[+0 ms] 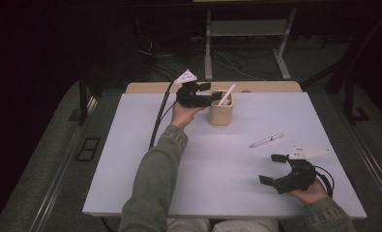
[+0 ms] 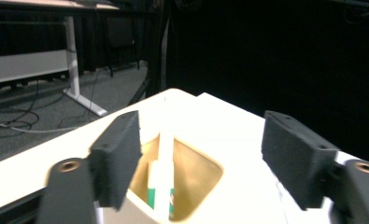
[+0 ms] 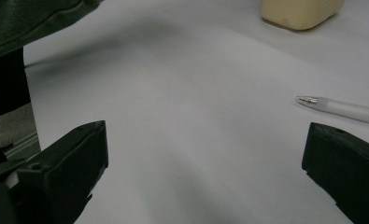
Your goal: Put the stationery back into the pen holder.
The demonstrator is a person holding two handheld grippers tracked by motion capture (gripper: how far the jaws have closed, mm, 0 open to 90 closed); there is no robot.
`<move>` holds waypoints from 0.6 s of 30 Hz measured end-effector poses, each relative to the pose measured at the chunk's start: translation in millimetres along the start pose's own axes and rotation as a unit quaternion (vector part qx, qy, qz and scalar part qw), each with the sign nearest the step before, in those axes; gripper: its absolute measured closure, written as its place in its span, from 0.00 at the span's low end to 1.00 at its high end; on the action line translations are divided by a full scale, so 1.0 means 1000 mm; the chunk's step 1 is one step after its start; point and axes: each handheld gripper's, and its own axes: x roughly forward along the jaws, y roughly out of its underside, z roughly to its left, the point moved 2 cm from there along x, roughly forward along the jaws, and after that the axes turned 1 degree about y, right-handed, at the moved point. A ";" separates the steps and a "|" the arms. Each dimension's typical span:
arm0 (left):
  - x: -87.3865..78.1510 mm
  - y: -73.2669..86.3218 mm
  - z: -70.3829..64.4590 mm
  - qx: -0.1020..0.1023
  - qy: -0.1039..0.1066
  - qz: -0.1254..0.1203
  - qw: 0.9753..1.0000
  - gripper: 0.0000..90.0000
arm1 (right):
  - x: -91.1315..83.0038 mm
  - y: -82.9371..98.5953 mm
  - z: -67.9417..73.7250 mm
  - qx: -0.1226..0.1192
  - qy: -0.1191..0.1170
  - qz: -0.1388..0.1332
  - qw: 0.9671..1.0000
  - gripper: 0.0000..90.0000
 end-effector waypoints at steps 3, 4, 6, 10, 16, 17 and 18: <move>-0.010 -0.003 -0.003 -0.005 0.001 0.006 1.000 0.16 | 0.000 0.000 0.000 0.001 0.002 0.000 1.000 0.00; -0.014 -0.004 -0.004 -0.005 0.000 0.009 1.000 0.14 | -0.001 0.000 0.000 0.000 0.002 -0.001 1.000 0.00; -0.020 -0.005 -0.006 -0.006 -0.003 0.011 1.000 0.09 | -0.001 0.000 0.000 0.001 0.002 0.000 1.000 0.00; -0.031 -0.003 -0.010 -0.005 -0.010 0.024 1.000 0.00 | -0.001 0.001 0.000 0.000 0.002 0.001 1.000 0.00; -0.044 0.007 -0.014 -0.010 -0.007 0.034 0.999 0.00 | -0.001 0.001 -0.001 0.000 0.003 0.000 1.000 0.00; -0.046 0.009 -0.016 -0.011 -0.007 0.035 0.999 0.00 | -0.001 0.001 -0.001 0.001 0.003 0.000 1.000 0.00; -0.048 0.011 -0.016 -0.011 -0.007 0.036 0.999 0.00 | -0.001 0.001 -0.001 0.001 0.003 0.000 1.000 0.00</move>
